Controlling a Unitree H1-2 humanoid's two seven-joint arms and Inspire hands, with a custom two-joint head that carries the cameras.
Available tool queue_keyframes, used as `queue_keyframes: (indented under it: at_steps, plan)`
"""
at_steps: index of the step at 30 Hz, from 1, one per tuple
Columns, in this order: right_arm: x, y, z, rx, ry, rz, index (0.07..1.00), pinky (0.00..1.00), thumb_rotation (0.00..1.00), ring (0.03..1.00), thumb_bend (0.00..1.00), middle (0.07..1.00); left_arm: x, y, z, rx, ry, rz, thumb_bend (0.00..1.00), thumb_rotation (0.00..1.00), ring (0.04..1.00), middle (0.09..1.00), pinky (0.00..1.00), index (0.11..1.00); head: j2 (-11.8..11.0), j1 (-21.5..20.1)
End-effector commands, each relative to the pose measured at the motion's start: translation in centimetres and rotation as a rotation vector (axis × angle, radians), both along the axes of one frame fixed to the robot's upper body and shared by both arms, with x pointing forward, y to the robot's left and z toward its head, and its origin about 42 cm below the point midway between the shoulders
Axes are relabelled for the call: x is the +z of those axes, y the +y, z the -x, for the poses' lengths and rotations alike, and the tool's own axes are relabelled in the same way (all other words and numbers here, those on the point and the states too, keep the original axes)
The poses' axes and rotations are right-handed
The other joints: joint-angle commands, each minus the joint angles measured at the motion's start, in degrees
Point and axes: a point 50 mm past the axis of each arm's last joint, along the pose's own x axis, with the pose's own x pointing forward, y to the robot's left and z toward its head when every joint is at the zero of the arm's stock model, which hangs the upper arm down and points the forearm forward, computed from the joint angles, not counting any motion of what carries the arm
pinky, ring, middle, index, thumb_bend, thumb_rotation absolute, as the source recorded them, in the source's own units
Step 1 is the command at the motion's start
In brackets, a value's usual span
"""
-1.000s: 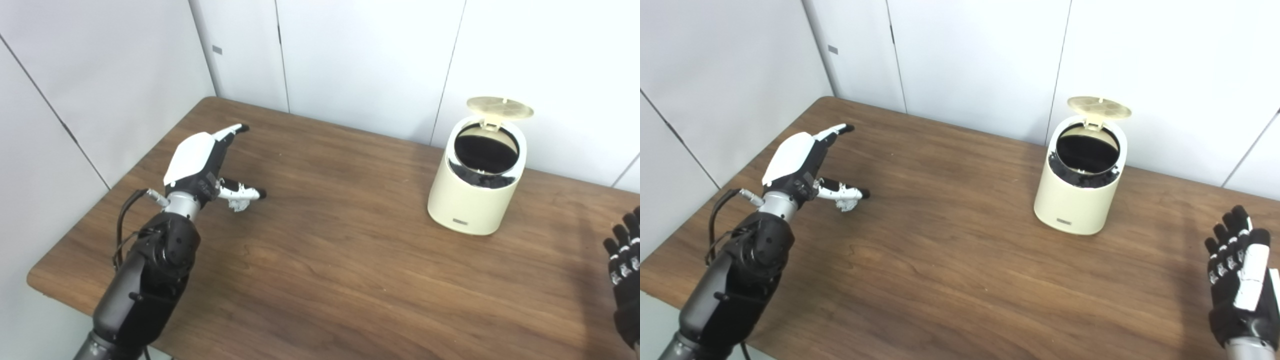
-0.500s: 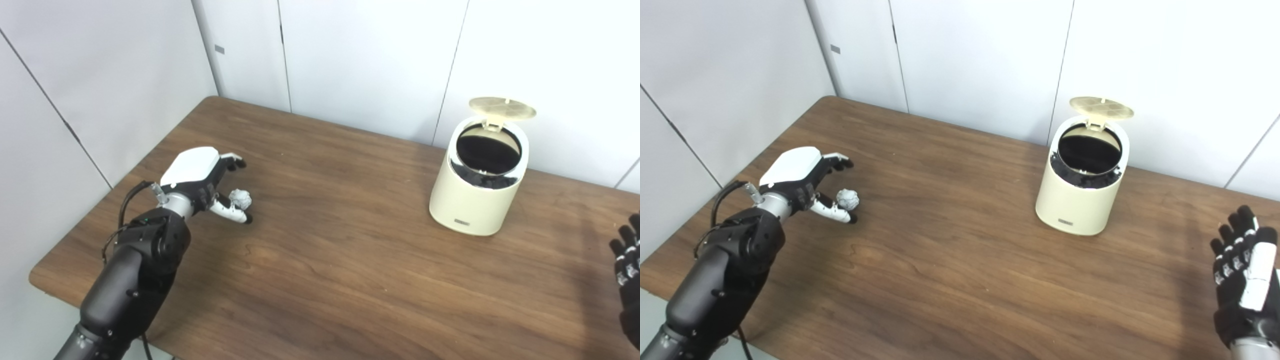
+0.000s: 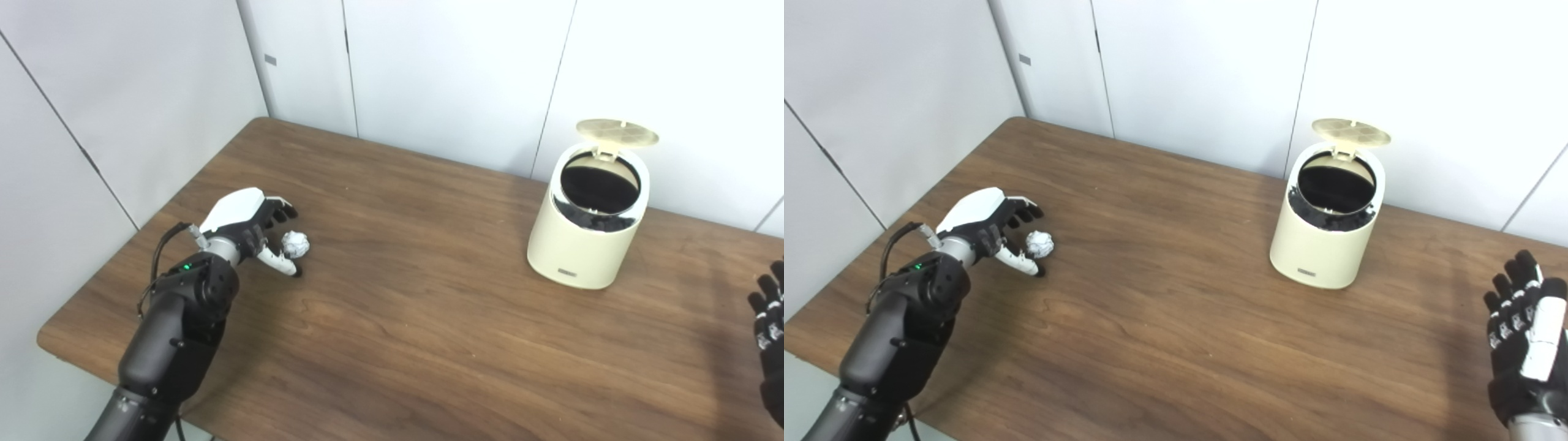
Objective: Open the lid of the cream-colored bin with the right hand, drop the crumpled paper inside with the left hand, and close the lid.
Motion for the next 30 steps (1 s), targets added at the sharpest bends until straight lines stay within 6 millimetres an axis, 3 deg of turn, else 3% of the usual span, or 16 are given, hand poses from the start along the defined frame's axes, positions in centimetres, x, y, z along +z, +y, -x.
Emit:
queue_keyframes:
  at_steps: [1, 19, 22, 23, 24, 25, 30]
  plan:
    - [2.02, 0.08, -0.47, 0.008, -0.074, 0.000, 0.952, 1.00, 0.99, 0.991, 0.54, 0.985, 1.95, 0.58, -0.90, -0.012, -0.075, -0.058, 0.84, 0.06, 0.745, 0.771, 0.64, 0.768, 0.09, -0.08]
    - [2.50, 0.30, -0.27, 0.006, -0.059, -0.027, 0.967, 0.98, 1.00, 0.998, 0.55, 0.990, 2.46, 0.74, -1.10, -0.002, -0.073, -0.028, 0.74, 0.00, 0.613, 0.676, 0.56, 0.697, 1.24, -0.08]
    - [2.49, 0.35, -0.32, 0.007, -0.057, -0.031, 0.974, 0.98, 1.00, 1.000, 0.55, 0.994, 2.36, 0.83, -1.16, 0.001, -0.069, -0.040, 0.71, 0.00, 0.581, 0.641, 0.54, 0.663, 1.33, -0.22]
    - [2.51, 0.37, -0.31, 0.006, -0.056, -0.032, 0.973, 0.98, 1.00, 1.000, 0.55, 0.993, 2.31, 0.85, -1.18, 0.004, -0.075, -0.036, 0.61, 0.00, 0.558, 0.560, 0.53, 0.591, 1.33, -0.22]
    - [2.53, 0.39, -0.29, 0.005, -0.056, -0.031, 0.972, 0.98, 1.00, 1.000, 0.56, 0.993, 2.23, 0.87, -1.21, 0.008, -0.079, -0.033, 0.54, 0.00, 0.467, 0.527, 0.51, 0.558, 1.33, -0.22]
    - [2.54, 0.39, -0.27, 0.005, -0.056, -0.030, 0.974, 0.98, 1.00, 1.000, 0.56, 0.995, 2.17, 0.88, -1.23, 0.011, -0.083, -0.031, 0.52, 0.00, 0.440, 0.514, 0.50, 0.535, 1.45, -0.27]
    - [2.41, 0.16, -0.24, 0.010, -0.057, -0.032, 0.981, 0.98, 1.00, 1.000, 0.56, 0.997, 1.82, 0.98, -1.56, 0.004, -0.095, -0.035, 0.50, 0.00, 0.439, 0.511, 0.46, 0.476, 1.45, -0.27]
